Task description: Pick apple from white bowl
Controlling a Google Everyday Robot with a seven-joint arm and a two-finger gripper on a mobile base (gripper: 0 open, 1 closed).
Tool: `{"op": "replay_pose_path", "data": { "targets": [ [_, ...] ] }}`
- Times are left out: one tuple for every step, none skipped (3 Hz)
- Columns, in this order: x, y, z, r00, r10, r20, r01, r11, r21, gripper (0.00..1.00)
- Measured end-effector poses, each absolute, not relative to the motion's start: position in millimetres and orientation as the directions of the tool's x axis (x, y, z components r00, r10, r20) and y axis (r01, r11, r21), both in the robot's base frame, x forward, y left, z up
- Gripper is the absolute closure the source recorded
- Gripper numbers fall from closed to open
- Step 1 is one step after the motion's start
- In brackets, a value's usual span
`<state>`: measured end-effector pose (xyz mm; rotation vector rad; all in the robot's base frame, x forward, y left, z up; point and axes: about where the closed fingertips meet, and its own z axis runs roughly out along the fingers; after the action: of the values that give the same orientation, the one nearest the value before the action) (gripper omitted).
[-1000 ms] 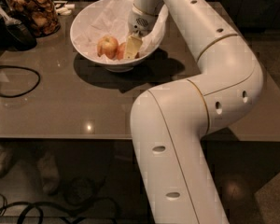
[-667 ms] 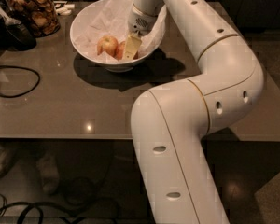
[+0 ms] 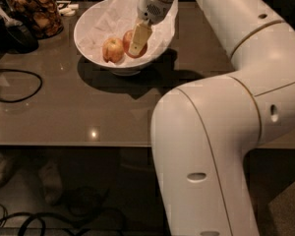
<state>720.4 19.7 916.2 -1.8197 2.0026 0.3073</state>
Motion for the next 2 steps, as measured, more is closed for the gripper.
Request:
{"op": "replay_pose_path", "data": {
  "targets": [
    [706,20,927,-0.05,-0.89,-0.453,-0.986,0.116,-0.119,1.0],
    [696,22,932,-0.036,-0.887,-0.46,-0.987,0.103,-0.12,1.0]
  ]
}}
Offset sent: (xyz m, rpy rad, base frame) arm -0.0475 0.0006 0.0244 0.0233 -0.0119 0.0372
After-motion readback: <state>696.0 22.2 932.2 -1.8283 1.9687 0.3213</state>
